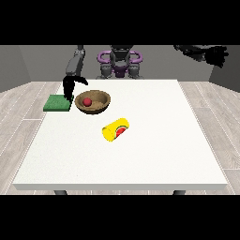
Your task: Pick the cup and pour the ball into the bowl, then pick the bowl and place it on the pad
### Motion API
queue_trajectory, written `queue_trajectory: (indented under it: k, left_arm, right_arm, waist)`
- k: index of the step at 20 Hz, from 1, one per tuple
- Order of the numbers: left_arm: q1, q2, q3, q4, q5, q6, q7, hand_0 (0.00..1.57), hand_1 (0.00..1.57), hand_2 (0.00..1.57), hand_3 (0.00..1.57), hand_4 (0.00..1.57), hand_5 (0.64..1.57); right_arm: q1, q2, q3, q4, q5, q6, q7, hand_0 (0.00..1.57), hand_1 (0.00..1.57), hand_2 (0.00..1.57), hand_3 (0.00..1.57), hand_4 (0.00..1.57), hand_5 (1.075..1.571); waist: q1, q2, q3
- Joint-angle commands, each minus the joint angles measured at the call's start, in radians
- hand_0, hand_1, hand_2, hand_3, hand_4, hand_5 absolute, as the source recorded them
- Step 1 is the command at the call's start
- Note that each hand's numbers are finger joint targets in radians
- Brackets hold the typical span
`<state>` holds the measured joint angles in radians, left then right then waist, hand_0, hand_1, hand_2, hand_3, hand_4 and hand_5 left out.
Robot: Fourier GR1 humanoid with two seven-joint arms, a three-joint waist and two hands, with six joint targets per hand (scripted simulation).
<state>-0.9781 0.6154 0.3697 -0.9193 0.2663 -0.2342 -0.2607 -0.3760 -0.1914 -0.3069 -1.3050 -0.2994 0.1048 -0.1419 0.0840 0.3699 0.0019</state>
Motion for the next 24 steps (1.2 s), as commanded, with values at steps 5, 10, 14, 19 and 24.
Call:
queue_trajectory:
  k: [5,10,14,19,24]
  left_arm:
    - [-0.078,0.066,0.007,-0.059,0.042,-0.005,0.131,0.00,0.00,0.00,0.00,0.00,1.542]
    - [-0.082,0.087,0.001,-0.083,0.057,-0.031,0.160,0.00,0.00,0.00,0.00,0.00,1.540]
    - [-0.131,0.130,0.029,-0.095,0.087,-0.041,0.173,0.00,0.00,0.00,0.00,0.00,1.537]
    - [-0.112,0.093,0.011,-0.167,0.098,-0.019,0.185,0.00,0.00,0.00,0.00,0.00,1.529]
    - [-0.138,0.135,0.021,-0.154,0.111,-0.023,0.237,0.00,0.00,0.00,0.00,0.00,1.532]
  right_arm:
    - [-0.096,-0.034,-0.037,0.316,-0.009,0.082,-0.130,0.00,0.00,0.00,0.00,0.31,1.568]
    - [-0.196,-0.030,-0.068,0.425,-0.026,0.004,-0.075,0.00,0.00,0.00,0.00,0.40,1.570]
    - [-0.275,-0.078,-0.095,0.511,-0.032,0.029,-0.137,0.00,0.00,0.00,0.00,0.40,1.571]
    - [-0.192,-0.037,-0.073,0.541,0.000,0.049,-0.235,0.00,0.00,0.00,0.00,0.31,1.568]
    - [-0.189,-0.024,-0.067,0.522,-0.003,0.043,-0.218,0.00,0.00,0.00,0.00,0.31,1.568]
  waist:
    - [-0.009,0.011,-0.0005]
    - [0.022,-0.021,-0.0010]
    - [0.031,0.066,-0.0006]
    - [0.052,0.076,-0.0004]
    - [0.042,0.057,-0.0009]
